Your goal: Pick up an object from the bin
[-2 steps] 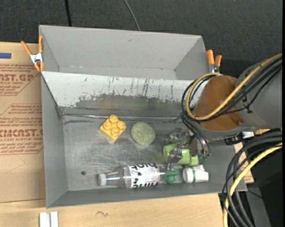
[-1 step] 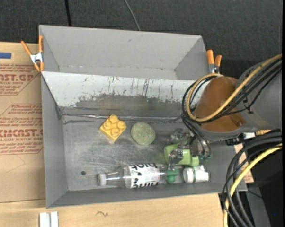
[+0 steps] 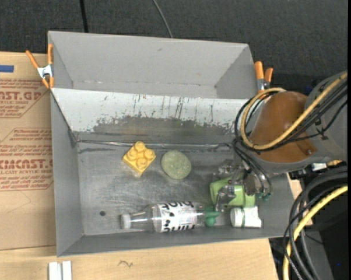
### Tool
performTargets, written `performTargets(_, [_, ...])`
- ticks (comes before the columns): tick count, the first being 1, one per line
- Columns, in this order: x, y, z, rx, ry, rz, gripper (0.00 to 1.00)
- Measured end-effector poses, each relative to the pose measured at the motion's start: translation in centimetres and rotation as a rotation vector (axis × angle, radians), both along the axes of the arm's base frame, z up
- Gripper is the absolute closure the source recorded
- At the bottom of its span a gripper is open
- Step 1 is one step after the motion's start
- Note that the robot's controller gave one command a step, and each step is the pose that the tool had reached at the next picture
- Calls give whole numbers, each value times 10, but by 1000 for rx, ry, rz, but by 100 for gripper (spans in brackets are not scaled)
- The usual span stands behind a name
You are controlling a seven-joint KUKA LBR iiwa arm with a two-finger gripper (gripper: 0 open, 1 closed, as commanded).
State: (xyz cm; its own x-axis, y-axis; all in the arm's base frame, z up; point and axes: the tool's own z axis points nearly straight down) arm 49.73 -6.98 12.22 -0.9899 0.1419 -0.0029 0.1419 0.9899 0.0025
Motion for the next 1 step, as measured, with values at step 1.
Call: performTargets(1, [13,23,61,-2,7,-1,100])
